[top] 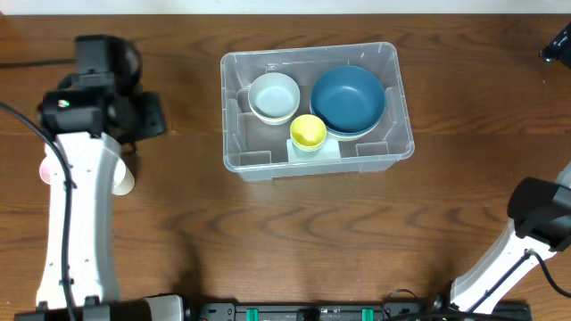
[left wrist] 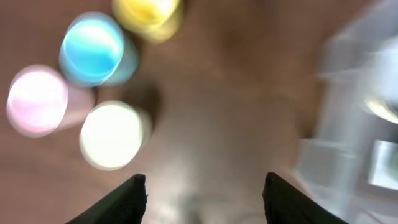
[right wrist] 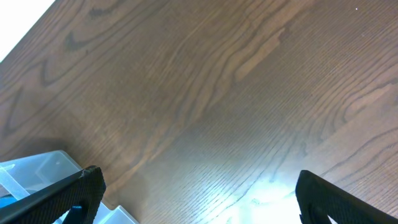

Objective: Pack container
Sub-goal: 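Move the left gripper back to the second yellow cup and grasp it, then carry the yellow cup over the bin and lower it into the cup stack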

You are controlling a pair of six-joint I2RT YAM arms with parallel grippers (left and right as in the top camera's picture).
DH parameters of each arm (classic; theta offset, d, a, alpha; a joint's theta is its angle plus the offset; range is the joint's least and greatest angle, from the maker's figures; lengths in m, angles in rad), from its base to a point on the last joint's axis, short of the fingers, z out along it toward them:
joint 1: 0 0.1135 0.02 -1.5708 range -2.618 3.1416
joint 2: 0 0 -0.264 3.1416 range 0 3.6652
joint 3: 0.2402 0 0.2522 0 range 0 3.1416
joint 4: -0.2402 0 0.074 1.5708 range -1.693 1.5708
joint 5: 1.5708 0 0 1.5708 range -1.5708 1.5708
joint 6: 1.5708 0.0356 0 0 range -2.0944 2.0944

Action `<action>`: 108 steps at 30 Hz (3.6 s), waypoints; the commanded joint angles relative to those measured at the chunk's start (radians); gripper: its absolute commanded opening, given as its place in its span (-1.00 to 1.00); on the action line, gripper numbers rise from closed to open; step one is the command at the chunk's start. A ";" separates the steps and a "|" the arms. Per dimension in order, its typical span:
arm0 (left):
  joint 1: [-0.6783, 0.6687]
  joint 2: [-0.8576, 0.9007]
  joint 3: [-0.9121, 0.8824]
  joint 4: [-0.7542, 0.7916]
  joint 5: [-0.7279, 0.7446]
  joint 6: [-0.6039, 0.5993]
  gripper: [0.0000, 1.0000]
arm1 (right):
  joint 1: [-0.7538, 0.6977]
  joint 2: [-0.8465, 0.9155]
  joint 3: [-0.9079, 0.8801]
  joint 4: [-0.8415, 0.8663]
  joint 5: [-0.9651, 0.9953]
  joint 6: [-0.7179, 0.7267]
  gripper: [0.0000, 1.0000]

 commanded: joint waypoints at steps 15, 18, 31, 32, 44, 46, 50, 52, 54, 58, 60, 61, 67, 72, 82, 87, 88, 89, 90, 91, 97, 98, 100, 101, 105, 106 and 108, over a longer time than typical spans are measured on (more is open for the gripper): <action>0.201 0.175 -0.143 0.045 -0.013 -0.135 0.25 | -0.004 -0.001 0.006 -0.003 0.004 0.013 0.99; 0.203 0.209 -0.167 0.080 -0.013 -0.136 0.25 | -0.004 -0.001 0.006 -0.003 0.003 0.013 0.98; 0.203 0.366 -0.203 0.154 -0.012 -0.136 0.15 | -0.004 -0.001 0.006 -0.003 0.004 0.013 0.98; 0.203 0.372 -0.203 0.158 -0.012 -0.136 0.11 | -0.004 -0.001 0.006 -0.003 0.003 0.013 0.98; 0.201 0.383 -0.206 0.148 0.047 -0.135 -0.88 | -0.004 -0.001 0.006 -0.003 0.003 0.013 0.99; 0.200 0.381 -0.206 0.137 0.092 -0.130 -0.89 | -0.004 -0.001 0.006 -0.003 0.003 0.013 0.98; 0.174 0.363 -0.205 0.135 0.190 -0.093 -0.88 | -0.003 -0.001 0.006 -0.003 0.004 0.013 0.99; 0.145 0.332 -0.204 0.140 0.225 -0.072 -0.88 | -0.002 -0.001 0.006 -0.003 0.003 0.013 0.99; 0.113 0.294 -0.202 0.145 0.243 -0.046 -0.88 | -0.002 -0.001 0.006 -0.003 0.004 0.013 0.98; 0.037 0.187 -0.178 0.145 0.246 0.005 -0.88 | -0.003 -0.001 0.006 -0.003 0.003 0.013 0.98; 0.002 0.126 -0.164 0.154 0.261 0.032 -0.88 | -0.005 -0.001 0.006 -0.003 0.003 0.013 0.99; -0.016 0.096 -0.159 0.162 0.262 0.035 -0.88 | -0.005 -0.001 0.006 -0.003 0.004 0.013 0.99; -0.143 -0.120 -0.148 0.270 0.261 0.042 -0.88 | -0.004 -0.001 0.006 -0.003 0.003 0.013 0.98; -0.254 -0.237 -0.148 0.371 0.261 0.042 -0.88 | -0.004 -0.001 0.006 -0.003 0.003 0.013 0.98; -0.550 -0.134 -0.149 0.550 0.250 0.039 -0.88 | -0.004 -0.001 0.006 -0.003 0.004 0.013 0.99; -0.649 0.007 -0.149 0.608 0.249 0.039 -0.88 | -0.004 -0.001 0.006 -0.003 0.003 0.013 0.98; -0.659 0.032 -0.149 0.611 0.248 0.039 -0.88 | -0.004 -0.001 0.006 -0.003 0.004 0.013 0.99; -0.667 0.055 -0.149 0.613 0.243 0.039 -0.88 | -0.004 -0.001 0.006 -0.003 0.003 0.013 0.98; -0.676 0.079 -0.149 0.613 0.234 0.039 -0.88 | -0.004 -0.001 0.006 -0.003 0.004 0.013 0.98; -0.681 0.097 -0.149 0.612 0.226 0.039 -0.88 | -0.004 -0.001 0.006 -0.003 0.004 0.014 0.98; -0.695 0.158 -0.149 0.585 0.224 0.039 -0.88 | -0.004 -0.001 0.006 -0.003 0.003 0.013 0.99; -0.695 0.159 -0.149 0.578 0.224 0.039 -0.88 | -0.004 -0.001 0.006 -0.003 0.003 0.013 0.98; -0.695 0.159 -0.149 0.562 0.224 0.039 -0.88 | -0.004 -0.001 0.006 -0.003 0.003 0.013 0.99; -0.695 0.159 -0.149 0.555 0.224 0.039 -0.88 | -0.004 -0.001 0.006 -0.003 0.003 0.014 0.98; -0.697 0.159 -0.149 0.539 0.224 0.042 -0.88 | -0.004 -0.001 0.006 -0.003 0.003 0.013 0.98; -0.700 0.159 -0.149 0.537 0.224 0.042 -0.88 | -0.004 -0.001 0.006 -0.003 0.004 0.013 0.99; -0.705 0.159 -0.149 0.536 0.224 0.042 -0.88 | -0.004 -0.001 0.006 -0.003 0.003 0.013 0.99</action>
